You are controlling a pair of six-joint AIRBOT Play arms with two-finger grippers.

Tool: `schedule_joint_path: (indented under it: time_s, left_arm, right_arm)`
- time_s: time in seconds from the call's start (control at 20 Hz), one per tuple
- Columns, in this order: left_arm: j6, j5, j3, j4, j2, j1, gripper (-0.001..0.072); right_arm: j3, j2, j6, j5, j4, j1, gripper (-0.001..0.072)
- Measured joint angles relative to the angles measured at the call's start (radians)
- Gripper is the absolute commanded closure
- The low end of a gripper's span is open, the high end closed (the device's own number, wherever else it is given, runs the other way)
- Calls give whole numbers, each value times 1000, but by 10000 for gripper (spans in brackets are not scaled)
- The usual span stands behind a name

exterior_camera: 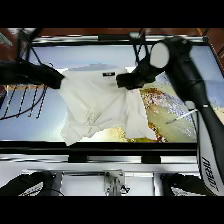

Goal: Fold the shirts.

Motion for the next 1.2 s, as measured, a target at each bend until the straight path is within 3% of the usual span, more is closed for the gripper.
schedule_joint_path:
  time_s: [0.2,0.4,0.65,0.85,0.9,0.95,1.0,1.2]
  left_arm:
    - [-70,-48,162,109,0,1,653]
    - [-117,-109,208,122,-7,0,653]
    - [-143,-139,37,99,-15,0,653]
    - [-154,-70,-188,3,-16,-27,653]
    - [-154,-47,-233,-15,-16,-40,653]
    - [-154,-23,-272,-30,-16,-54,653]
    - [-154,-8,-300,-39,-16,-65,653]
    - [-153,29,-354,-61,-11,-91,653]
  right_arm:
    - [72,77,-10,18,31,0,636]
    - [25,91,14,90,86,40,636]
    - [-293,92,113,6,-15,186,636]
    - [-511,93,228,-128,-63,224,610]
    - [-539,93,247,-154,-64,229,508]
    - [-560,93,262,-179,-68,232,210]
    - [-576,93,274,-198,-72,233,146]
    - [-604,94,298,-241,-53,200,148]
